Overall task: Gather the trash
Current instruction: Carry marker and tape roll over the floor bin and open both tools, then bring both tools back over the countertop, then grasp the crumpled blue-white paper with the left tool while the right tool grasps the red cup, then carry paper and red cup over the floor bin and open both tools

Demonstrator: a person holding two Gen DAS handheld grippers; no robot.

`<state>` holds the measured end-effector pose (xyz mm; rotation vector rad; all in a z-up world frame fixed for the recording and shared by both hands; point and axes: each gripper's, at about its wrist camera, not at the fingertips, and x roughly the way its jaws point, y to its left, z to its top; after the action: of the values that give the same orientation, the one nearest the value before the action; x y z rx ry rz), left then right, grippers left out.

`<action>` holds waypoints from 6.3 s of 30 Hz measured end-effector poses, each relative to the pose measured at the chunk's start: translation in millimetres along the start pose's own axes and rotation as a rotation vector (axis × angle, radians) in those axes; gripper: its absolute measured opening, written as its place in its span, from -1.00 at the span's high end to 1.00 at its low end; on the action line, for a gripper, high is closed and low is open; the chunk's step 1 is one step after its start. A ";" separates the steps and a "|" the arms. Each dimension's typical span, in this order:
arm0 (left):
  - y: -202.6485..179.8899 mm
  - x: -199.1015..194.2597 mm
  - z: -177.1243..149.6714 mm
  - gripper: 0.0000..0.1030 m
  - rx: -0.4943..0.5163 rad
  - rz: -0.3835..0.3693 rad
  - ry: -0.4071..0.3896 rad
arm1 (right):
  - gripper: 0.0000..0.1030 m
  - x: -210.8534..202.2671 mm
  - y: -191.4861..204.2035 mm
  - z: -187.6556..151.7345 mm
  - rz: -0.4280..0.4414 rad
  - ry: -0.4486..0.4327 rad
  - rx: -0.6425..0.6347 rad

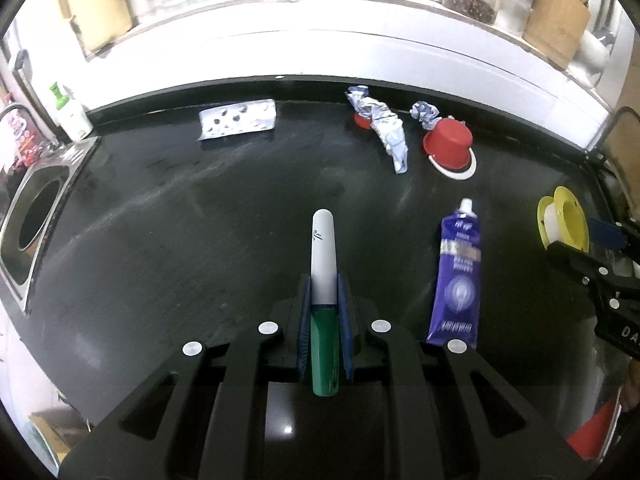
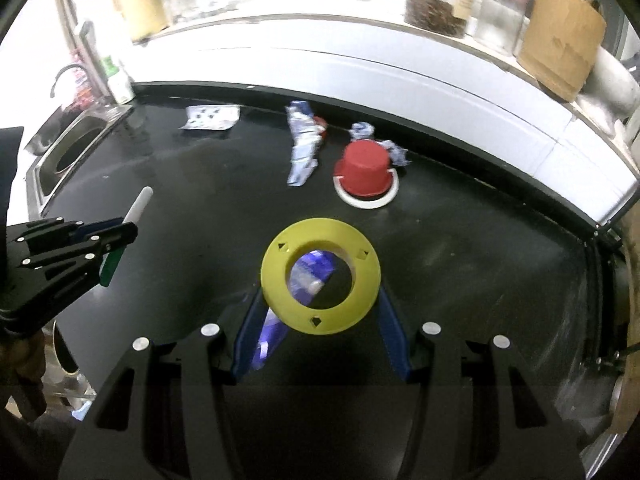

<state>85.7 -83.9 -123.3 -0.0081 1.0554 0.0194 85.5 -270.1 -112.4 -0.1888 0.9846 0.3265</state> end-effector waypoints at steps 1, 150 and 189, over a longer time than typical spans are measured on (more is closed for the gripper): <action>6.1 -5.2 -4.3 0.76 -0.004 0.001 -0.001 | -0.02 -2.4 7.9 -1.3 0.003 -0.002 -0.005; -49.9 191.8 143.3 -0.86 0.126 -0.054 0.083 | -0.67 162.5 -93.9 115.5 0.097 0.151 0.116; -25.0 13.3 29.3 0.53 0.208 -0.089 -0.054 | -0.03 9.4 -26.4 45.8 0.069 0.003 0.084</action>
<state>118.3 -108.3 -120.5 0.1330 0.9983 -0.1698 135.5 -279.2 -95.2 -0.0791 1.0075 0.3477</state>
